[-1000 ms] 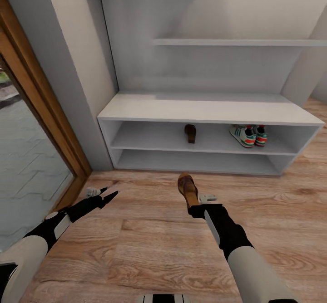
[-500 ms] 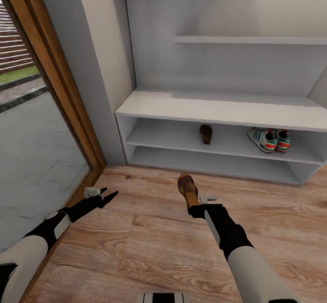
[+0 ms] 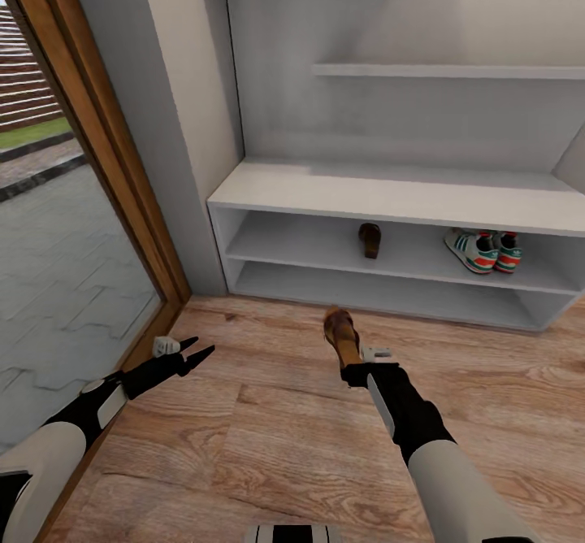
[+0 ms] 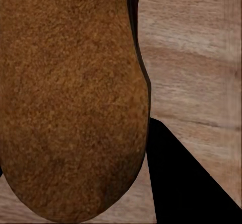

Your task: Pick up the two gym shoes and the two sandals from the corridor floor and place them onto the hallstand (shoe rack) in the corridor, making sure they are on the rack and not on the floor. Arrange them so the two gym shoes are next to each other and the two sandals are next to each other.

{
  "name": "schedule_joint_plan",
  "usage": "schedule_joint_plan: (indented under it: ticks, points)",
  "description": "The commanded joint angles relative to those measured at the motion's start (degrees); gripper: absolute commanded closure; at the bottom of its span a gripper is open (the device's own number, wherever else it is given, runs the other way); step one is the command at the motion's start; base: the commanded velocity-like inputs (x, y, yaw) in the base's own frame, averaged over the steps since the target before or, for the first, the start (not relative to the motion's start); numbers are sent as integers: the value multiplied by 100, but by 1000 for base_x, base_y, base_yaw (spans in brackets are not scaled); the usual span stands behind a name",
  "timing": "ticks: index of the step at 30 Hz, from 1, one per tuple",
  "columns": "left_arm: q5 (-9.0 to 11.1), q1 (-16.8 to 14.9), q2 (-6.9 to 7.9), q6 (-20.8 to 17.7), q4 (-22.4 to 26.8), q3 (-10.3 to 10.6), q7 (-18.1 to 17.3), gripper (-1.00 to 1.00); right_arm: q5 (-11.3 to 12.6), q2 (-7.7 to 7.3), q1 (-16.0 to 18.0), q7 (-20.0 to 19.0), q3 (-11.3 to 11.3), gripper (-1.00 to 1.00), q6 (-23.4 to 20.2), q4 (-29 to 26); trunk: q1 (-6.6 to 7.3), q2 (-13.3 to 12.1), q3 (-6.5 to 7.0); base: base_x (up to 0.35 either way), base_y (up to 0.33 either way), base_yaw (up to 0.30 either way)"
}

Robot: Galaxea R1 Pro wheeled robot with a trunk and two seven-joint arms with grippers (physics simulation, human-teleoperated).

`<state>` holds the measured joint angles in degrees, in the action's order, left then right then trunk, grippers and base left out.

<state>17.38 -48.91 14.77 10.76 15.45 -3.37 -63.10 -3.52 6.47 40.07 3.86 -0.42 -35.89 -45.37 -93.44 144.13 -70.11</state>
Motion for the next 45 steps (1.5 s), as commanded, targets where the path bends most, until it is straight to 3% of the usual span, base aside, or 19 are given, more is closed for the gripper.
schedule_joint_plan:
  ticks: [1, 16, 45]
  points:
    - [-6, -4, -1, 32, -7, -14, -30, -100, 10, -1, 1, 145, -12, 100, -32, -286, 1, 2, -5, 0, 0, 0]
    - [-6, -4, -9, 32, -7, -14, -36, -100, 18, 1, 1, 211, -28, 100, -40, -576, 1, 2, -5, 19, 0, 0]
    - [-6, -4, -34, 32, -7, -6, -61, -100, 18, 3, 1, 211, -29, 100, -40, -578, 1, 2, -5, 256, -105, 0]
